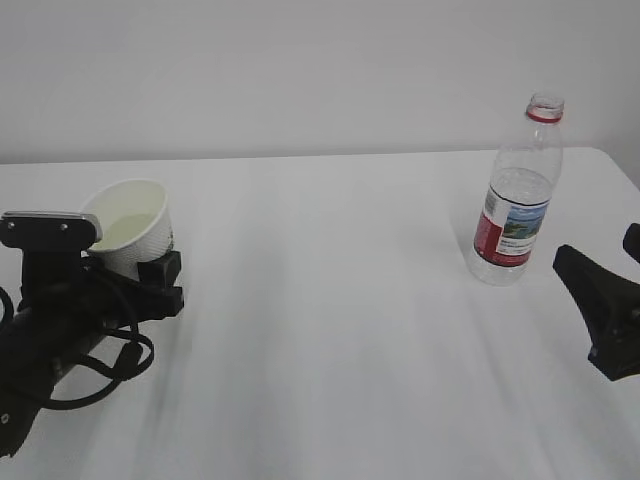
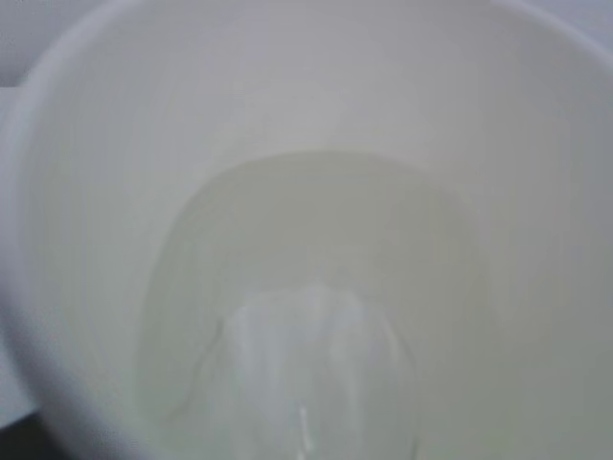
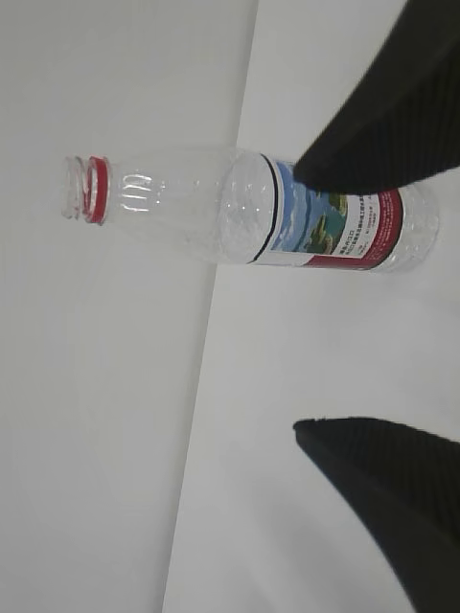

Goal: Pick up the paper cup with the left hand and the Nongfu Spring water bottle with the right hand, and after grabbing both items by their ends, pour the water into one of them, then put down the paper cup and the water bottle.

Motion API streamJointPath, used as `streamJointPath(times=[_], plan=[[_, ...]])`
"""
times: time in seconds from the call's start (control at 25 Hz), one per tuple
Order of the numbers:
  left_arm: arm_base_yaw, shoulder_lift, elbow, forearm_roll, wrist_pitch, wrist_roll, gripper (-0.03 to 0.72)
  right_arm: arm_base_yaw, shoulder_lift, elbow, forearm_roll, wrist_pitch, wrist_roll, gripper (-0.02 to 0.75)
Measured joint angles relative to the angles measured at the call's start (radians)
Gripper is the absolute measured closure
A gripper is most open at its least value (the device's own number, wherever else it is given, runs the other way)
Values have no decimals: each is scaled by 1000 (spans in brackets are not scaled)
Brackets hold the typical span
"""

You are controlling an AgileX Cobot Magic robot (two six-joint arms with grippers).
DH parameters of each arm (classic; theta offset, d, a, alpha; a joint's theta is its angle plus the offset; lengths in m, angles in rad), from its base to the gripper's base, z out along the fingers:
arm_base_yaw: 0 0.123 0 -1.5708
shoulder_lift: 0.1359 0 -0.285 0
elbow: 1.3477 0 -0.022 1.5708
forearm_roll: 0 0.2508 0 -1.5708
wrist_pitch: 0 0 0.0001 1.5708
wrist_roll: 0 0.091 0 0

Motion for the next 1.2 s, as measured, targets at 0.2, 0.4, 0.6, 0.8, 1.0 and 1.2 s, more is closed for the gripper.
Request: streamJointPath(times=[0.2,0.4,0.6,0.8,1.0,1.2], plan=[[1,0,0,-62,0,0,178,0,0,0,0,0,0,186],[1,29,-4,-97,-2,2,178,0,0,0,0,0,0,186],[1,53,-9,-118,-2,3,178,0,0,0,0,0,0,186],[2,77,-33,-143,-2,3,192,0,0,0,0,0,0,186],[2,104,-71,-149,-2,3,205,0,0,0,0,0,0,186],[2,121,-104,-149,-2,3,207,0,0,0,0,0,0,186]])
